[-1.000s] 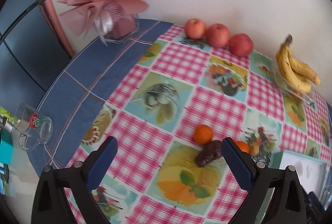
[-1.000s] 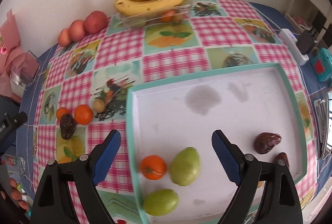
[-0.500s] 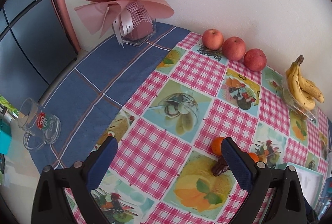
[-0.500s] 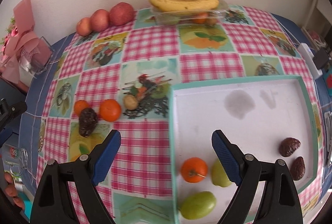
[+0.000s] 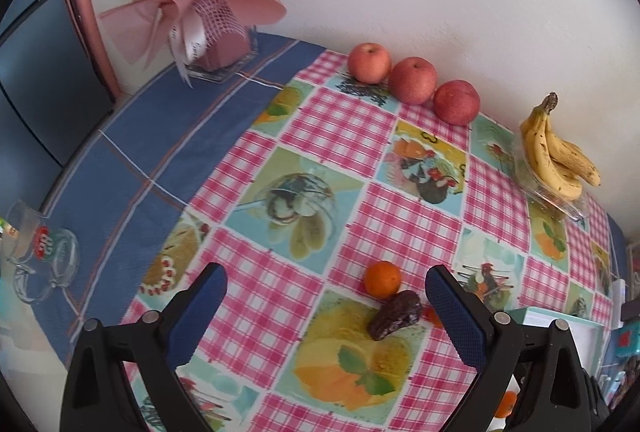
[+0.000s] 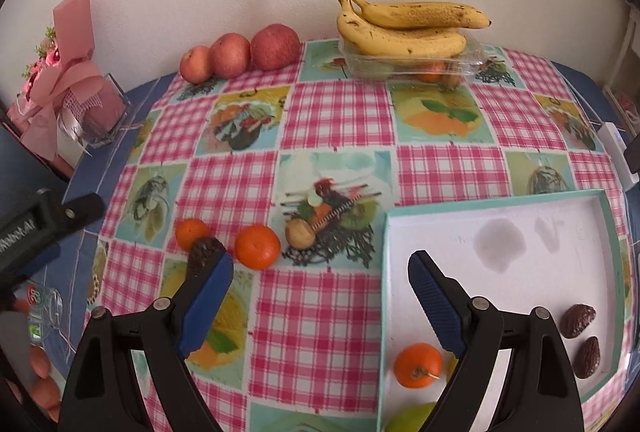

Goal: Organize fruits
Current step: 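Move both tools back toward the remaining fruits beside the tray, then grasp the small brown fruit with the right tool while the left tool grasps an orange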

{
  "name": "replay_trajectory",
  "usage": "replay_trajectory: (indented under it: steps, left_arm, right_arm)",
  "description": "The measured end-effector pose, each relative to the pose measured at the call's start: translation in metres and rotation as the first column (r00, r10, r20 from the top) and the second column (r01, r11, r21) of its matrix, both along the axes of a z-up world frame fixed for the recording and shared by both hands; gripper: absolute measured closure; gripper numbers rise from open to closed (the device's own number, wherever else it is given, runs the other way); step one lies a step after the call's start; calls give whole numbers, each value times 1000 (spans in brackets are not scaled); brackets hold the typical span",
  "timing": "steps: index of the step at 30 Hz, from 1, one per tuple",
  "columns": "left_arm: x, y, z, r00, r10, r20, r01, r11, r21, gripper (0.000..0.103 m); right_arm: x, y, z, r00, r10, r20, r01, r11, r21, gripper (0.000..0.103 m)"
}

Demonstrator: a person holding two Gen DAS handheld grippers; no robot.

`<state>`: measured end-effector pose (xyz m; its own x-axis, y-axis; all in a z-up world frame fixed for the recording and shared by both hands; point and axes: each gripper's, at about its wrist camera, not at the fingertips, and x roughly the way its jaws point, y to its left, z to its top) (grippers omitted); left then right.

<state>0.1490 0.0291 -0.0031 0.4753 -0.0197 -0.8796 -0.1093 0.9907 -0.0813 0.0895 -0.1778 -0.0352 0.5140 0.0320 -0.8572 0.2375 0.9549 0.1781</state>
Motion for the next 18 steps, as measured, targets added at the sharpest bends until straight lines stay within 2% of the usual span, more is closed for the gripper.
replay_trajectory:
  steps: [7,9,13,15,18]
  left_arm:
    - [19,-7,-26,998,-14,-61,11,999,-52,17]
    - [25,-11,-35,996,-26,-82,21,997,-69,19]
    - [33,-16,-54,991,-36,-129,22,994,-103,29]
    - [37,-18,-62,988,-42,-151,24,992,-121,35]
    - [40,-19,-73,983,-49,-177,22,989,-149,41]
  right_arm:
    - [18,-1,-15,1000,3,-13,-2,1000,24,17]
    - [24,-2,-25,1000,0,-30,1,1000,29,32]
    - [35,-2,-41,998,-10,-55,12,999,42,36]
    - [40,1,-48,998,-5,-64,8,999,52,50]
    - [46,4,-56,998,-3,-68,7,999,53,54]
